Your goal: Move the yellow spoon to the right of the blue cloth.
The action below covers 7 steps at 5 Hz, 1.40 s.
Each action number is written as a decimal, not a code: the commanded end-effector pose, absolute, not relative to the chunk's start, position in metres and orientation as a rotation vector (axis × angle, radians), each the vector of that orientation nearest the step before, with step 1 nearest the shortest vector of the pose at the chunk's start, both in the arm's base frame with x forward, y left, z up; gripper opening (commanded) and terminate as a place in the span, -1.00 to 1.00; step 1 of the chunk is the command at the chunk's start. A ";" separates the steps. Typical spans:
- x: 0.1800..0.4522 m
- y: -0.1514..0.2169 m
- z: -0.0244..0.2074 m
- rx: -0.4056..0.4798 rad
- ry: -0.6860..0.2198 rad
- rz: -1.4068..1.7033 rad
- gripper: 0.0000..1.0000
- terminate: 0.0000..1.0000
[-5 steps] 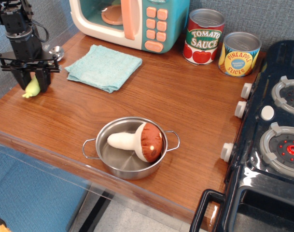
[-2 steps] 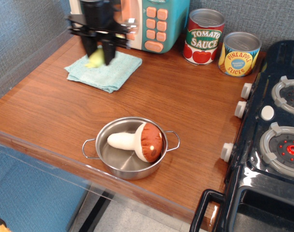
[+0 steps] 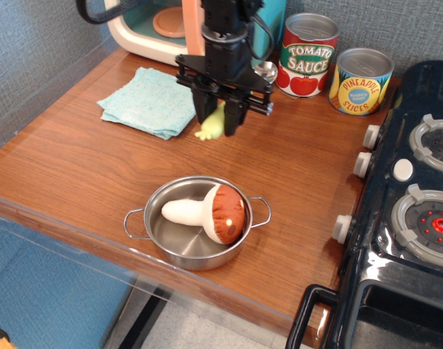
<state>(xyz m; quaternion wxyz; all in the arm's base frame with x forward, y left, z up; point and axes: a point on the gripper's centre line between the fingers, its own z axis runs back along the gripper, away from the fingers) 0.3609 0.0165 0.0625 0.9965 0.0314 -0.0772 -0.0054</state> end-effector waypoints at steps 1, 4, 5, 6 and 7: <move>0.371 0.017 0.035 0.034 -0.131 0.074 -1.00 -1.00; 0.355 0.021 0.088 0.019 -0.341 0.015 1.00 -1.00; 0.350 0.030 0.100 -0.003 -0.374 0.036 1.00 -1.00; 0.350 0.030 0.100 -0.003 -0.374 0.036 1.00 -1.00; 0.350 0.030 0.100 -0.003 -0.374 0.036 1.00 1.00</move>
